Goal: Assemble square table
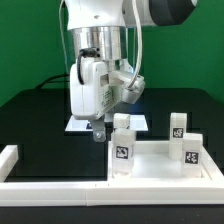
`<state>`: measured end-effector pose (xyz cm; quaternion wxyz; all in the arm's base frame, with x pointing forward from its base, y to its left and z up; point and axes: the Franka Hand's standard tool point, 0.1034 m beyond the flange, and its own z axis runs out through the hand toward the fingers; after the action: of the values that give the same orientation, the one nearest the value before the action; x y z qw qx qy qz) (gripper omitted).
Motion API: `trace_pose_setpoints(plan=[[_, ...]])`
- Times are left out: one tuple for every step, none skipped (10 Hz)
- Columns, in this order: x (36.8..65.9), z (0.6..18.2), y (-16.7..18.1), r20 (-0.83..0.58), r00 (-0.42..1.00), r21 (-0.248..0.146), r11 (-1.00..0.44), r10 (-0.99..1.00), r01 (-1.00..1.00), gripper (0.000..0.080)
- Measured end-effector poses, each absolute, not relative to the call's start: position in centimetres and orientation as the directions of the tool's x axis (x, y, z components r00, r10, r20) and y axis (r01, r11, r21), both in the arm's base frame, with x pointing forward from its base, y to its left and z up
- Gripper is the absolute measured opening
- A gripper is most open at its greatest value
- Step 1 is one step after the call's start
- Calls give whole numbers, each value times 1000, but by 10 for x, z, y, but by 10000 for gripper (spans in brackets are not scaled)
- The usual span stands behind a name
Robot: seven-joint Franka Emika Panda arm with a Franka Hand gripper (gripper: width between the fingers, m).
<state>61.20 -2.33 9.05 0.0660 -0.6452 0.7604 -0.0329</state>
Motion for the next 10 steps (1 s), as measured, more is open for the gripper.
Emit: trace_pose_setpoints(plan=[[615, 92, -12, 16, 23, -124, -25, -1000, -992, 555], [618, 93, 0, 55, 193, -122, -198, -980, -973, 555], [617, 92, 8, 64, 260, -123, -266, -964, -956, 630], [617, 92, 4, 74, 331, -117, -338, -941, -934, 645], [617, 92, 2, 82, 383, -112, -390, -920, -914, 645], [617, 92, 5, 98, 484, -91, -492, -869, -866, 648], [620, 89, 11, 123, 657, -38, -665, -744, -746, 648], [624, 88, 14, 128, 761, -3, -767, -636, -641, 648], [627, 86, 11, 126, 838, 15, -844, -530, -536, 648], [626, 85, 8, 126, 884, 28, -889, -450, -457, 648]])
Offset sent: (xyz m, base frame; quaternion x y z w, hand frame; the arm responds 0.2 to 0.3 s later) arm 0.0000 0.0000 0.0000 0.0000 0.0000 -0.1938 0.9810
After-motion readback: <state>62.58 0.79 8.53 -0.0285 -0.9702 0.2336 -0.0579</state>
